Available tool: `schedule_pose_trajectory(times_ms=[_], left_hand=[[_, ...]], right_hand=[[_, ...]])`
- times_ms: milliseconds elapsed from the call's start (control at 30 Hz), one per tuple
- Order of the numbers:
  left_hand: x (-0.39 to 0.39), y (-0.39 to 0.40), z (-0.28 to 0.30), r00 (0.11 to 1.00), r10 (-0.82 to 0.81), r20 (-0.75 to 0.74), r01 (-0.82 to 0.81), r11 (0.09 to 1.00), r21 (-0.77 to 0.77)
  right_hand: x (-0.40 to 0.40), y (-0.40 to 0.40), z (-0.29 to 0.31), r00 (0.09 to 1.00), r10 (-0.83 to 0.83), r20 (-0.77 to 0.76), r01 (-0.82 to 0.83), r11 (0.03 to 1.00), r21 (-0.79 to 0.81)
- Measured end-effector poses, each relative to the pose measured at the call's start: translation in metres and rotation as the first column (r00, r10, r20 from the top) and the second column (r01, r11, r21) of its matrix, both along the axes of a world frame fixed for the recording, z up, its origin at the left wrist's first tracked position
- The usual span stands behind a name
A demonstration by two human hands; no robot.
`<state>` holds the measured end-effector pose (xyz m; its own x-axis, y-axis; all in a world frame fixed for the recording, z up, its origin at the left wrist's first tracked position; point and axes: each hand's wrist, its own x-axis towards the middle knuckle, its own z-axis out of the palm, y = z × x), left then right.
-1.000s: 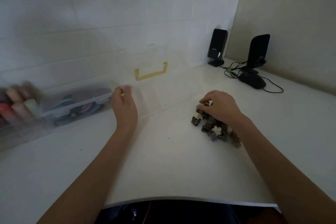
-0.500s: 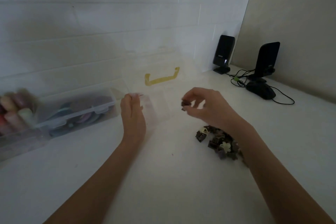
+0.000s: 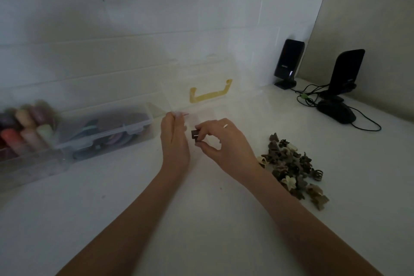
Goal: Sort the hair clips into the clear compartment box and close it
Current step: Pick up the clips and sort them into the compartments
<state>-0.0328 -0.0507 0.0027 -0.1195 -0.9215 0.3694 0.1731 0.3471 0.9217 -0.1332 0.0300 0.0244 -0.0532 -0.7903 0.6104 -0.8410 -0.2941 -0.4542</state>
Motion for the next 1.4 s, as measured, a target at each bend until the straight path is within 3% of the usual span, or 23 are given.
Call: schedule_pose_trajectory(times_ms=[200,333,500,700,900,1067,1267,1400], left_hand=[[-0.002,-0.002,-0.003,0.997,0.073,0.015,-0.073,0.997,-0.006],[0.0,-0.01,-0.008,0.991,0.123,0.054,-0.12,0.992,-0.042],[0.003,-0.015,-0.008,0.988,0.136,0.068,-0.131,0.989,-0.074],[0.004,-0.015,-0.004,0.99,0.114,0.08,-0.105,0.989,-0.099],[0.006,-0.018,-0.007,0.991,0.1,0.089,-0.092,0.992,-0.091],[0.007,-0.016,-0.004,0.996,0.061,0.072,-0.06,0.998,-0.022],[0.007,-0.013,-0.002,0.997,0.051,0.056,-0.051,0.999,-0.006],[0.007,-0.009,0.001,0.996,0.027,0.09,-0.026,0.999,-0.021]], right_hand=[[-0.004,0.002,-0.003,1.0,-0.006,-0.027,0.005,1.0,-0.013],[-0.021,0.025,0.017,0.989,0.017,0.148,-0.03,0.996,0.088],[-0.06,0.048,0.032,1.0,-0.011,0.029,0.003,0.971,0.238],[-0.091,0.057,0.03,0.993,-0.084,-0.085,0.116,0.842,0.528],[-0.105,0.066,0.035,0.994,-0.106,-0.015,0.093,0.786,0.611],[-0.101,0.063,0.026,0.998,-0.055,0.038,0.006,0.647,0.762],[-0.092,0.055,0.022,0.996,-0.034,0.077,-0.026,0.748,0.663],[-0.084,0.053,0.025,0.959,-0.023,0.282,-0.106,0.895,0.433]])
